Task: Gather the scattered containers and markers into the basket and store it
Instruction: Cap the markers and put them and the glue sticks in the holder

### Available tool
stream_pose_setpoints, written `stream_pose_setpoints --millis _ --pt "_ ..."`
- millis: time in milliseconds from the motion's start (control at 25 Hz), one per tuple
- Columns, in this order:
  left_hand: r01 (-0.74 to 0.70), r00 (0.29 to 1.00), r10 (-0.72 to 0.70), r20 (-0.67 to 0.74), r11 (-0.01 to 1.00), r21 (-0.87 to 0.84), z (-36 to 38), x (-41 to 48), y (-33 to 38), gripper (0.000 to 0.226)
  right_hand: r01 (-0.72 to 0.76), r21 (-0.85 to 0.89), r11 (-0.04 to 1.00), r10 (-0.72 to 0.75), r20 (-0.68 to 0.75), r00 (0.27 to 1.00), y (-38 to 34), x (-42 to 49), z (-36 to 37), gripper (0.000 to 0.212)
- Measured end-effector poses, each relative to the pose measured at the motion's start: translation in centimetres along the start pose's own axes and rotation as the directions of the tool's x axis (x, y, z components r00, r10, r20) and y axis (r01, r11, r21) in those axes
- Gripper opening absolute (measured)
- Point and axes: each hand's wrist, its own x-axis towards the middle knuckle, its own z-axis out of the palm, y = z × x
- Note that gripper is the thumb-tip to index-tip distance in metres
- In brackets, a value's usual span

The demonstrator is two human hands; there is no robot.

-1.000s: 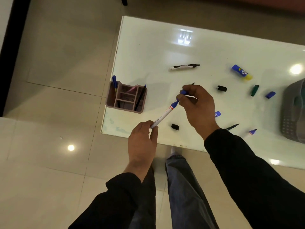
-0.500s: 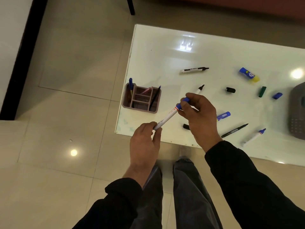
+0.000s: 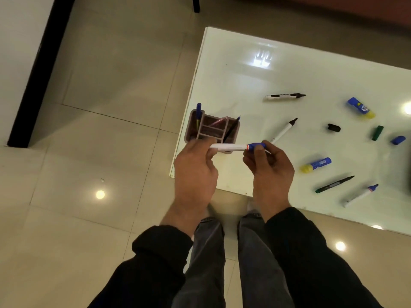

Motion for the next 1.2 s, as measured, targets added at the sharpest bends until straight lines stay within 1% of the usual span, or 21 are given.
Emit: stream_pose_setpoints --millis 80,120,200,320,400,440,480,520,560,600,640,680,720,800,880,960,1040,1120,1160,1200 --pt "-0.107 0.991 0.101 0.086 0.992 0.066 -1.0 2.3 0.8 0.02 -0.082 0.199 0.977 0.091 -0.039 0.995 0.1 -0.9 0.1 0.024" --pt "-0.117 0.987 0.107 0.118 0.99 0.075 -1.4 2.9 0.8 0.02 -0.1 0.264 0.959 0.114 -0.041 0.993 0.0 -0.9 0.5 0.023" --pt "-0.098 0.988 0.092 0.123 0.994 0.039 -1.9 3.2 0.3 0.019 -0.089 0.303 0.949 0.108 -0.048 0.993 0.1 -0.9 1.5 0.022" --pt "-0.07 0.995 0.07 0.071 0.998 -0.007 -2.4 2.7 -1.0 0.02 -0.062 0.303 0.951 0.077 -0.039 0.996 0.4 -1.1 3.1 0.024" --pt "-0.076 0.994 0.077 0.077 0.997 -0.02 -2.5 2.6 -1.9 0.021 -0.047 0.231 0.972 0.054 -0.023 0.998 0.3 -0.9 3.6 0.024" --pt "-0.07 0.995 0.072 0.071 0.997 -0.03 -2.5 2.4 -2.4 0.022 -0.012 0.181 0.983 0.012 0.004 1.0 0.0 -0.5 3.9 0.023" --pt "-0.039 0.997 0.042 0.064 0.998 -0.049 -2.5 2.1 -3.1 0.024 0.065 0.1 0.993 -0.069 0.036 0.997 -0.5 0.0 4.0 0.022" --pt "0.032 0.997 -0.027 0.069 0.997 -0.072 -2.4 1.7 -3.7 0.033 0.19 -0.018 0.982 -0.188 0.068 0.98 -1.2 0.8 4.1 0.022" --pt "0.12 0.99 -0.113 0.087 0.99 -0.08 -2.3 1.4 -4.3 0.047 0.327 -0.146 0.934 -0.314 0.105 0.944 -2.0 1.7 4.2 0.022" --pt "0.19 0.978 -0.185 0.101 0.98 -0.049 -2.1 1.3 -4.8 0.059 0.435 -0.247 0.866 -0.413 0.139 0.9 -2.8 2.4 4.3 0.022" --pt "0.217 0.97 -0.218 0.103 0.976 0.019 -1.9 1.3 -5.3 0.065 0.5 -0.308 0.81 -0.471 0.167 0.866 -3.3 3.1 4.4 0.021" --pt "0.198 0.972 -0.209 0.107 0.974 0.105 -1.8 1.5 -5.7 0.068 0.536 -0.345 0.77 -0.499 0.196 0.844 -3.5 3.6 4.3 0.021" --pt "0.149 0.977 -0.173 0.121 0.971 0.185 -1.6 1.6 -6.0 0.069 0.558 -0.377 0.739 -0.508 0.232 0.83 -3.3 3.9 4.3 0.021" --pt "0.027 0.976 -0.089 0.198 0.956 0.293 -1.2 2.1 -6.2 0.071 0.574 -0.43 0.696 -0.481 0.315 0.818 -2.2 4.3 4.3 0.02" --pt "-0.028 0.957 -0.081 0.28 0.93 0.366 -0.6 2.2 -6.6 0.073 0.576 -0.468 0.67 -0.432 0.384 0.816 -0.5 4.7 4.1 0.018" --pt "-0.042 0.941 -0.104 0.321 0.907 0.418 -0.1 2.2 -7.0 0.073 0.586 -0.52 0.621 -0.395 0.438 0.808 0.9 5.3 4.1 0.017" --pt "-0.059 0.949 -0.087 0.303 0.895 0.441 0.0 1.9 -7.1 0.069 0.597 -0.589 0.545 -0.355 0.483 0.8 1.7 5.7 4.2 0.015" --pt "-0.091 0.97 -0.012 0.242 0.907 0.412 0.5 1.3 -6.5 0.06 0.59 -0.64 0.492 -0.314 0.502 0.806 1.8 5.8 4.2 0.016" --pt "-0.1 0.979 0.021 0.205 0.919 0.381 0.8 0.8 -6.0 0.054 0.58 -0.643 0.5 -0.292 0.505 0.812 1.6 5.7 4.0 0.019" --pt "-0.093 0.984 0.035 0.173 0.935 0.343 1.3 0.1 -5.4 0.049 0.561 -0.636 0.53 -0.271 0.5 0.823 1.3 5.6 3.5 0.023"
